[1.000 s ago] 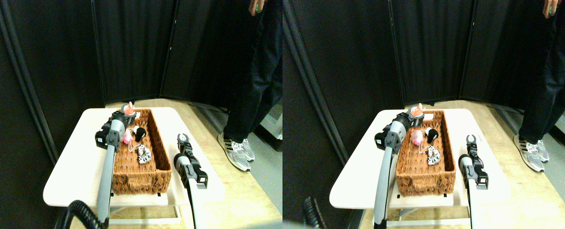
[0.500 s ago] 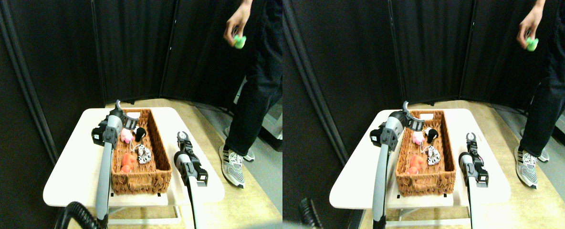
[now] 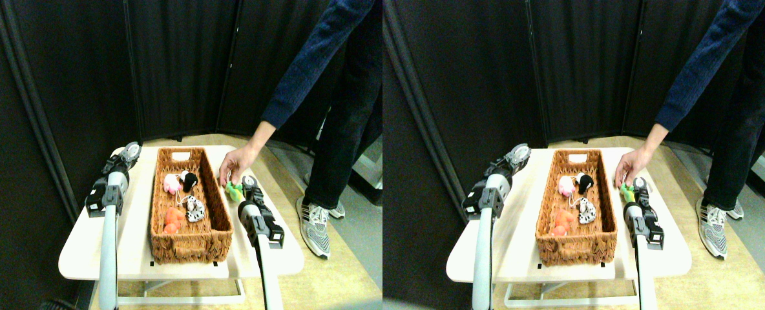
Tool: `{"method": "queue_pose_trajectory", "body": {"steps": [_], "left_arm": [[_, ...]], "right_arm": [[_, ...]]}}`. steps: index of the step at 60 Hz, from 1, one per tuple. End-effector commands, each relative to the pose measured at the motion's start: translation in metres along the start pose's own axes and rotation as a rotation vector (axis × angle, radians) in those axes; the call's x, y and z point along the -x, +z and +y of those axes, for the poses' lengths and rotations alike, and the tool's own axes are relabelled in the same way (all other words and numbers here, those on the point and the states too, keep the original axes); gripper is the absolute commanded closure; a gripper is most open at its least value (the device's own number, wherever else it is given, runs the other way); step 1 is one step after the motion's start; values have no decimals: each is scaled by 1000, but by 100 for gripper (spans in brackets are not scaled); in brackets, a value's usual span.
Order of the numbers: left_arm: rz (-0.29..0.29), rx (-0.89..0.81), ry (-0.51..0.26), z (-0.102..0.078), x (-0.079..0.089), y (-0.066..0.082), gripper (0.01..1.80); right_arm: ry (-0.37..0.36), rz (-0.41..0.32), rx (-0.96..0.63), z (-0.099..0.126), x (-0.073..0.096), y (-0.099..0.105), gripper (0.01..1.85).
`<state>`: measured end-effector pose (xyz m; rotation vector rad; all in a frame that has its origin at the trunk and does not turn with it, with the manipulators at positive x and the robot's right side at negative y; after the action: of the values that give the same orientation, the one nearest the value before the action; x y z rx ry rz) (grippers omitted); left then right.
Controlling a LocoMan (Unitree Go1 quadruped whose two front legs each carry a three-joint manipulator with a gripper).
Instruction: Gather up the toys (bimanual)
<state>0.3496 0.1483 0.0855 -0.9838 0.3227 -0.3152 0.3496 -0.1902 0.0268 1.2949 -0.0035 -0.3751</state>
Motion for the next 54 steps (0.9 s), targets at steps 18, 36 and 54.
{"method": "queue_pose_trajectory", "body": {"steps": [18, 36, 54], "left_arm": [[-118, -23, 29, 42, 10, -8, 180], [-159, 12, 55, 67, 15, -25, 180], [-197, 26, 67, 78, 16, -31, 180]], "right_arm": [[45, 22, -2, 9, -2, -8, 185], [41, 153, 10, 21, -1, -5, 185], [-46, 291, 69, 30, -1, -8, 160]]}}
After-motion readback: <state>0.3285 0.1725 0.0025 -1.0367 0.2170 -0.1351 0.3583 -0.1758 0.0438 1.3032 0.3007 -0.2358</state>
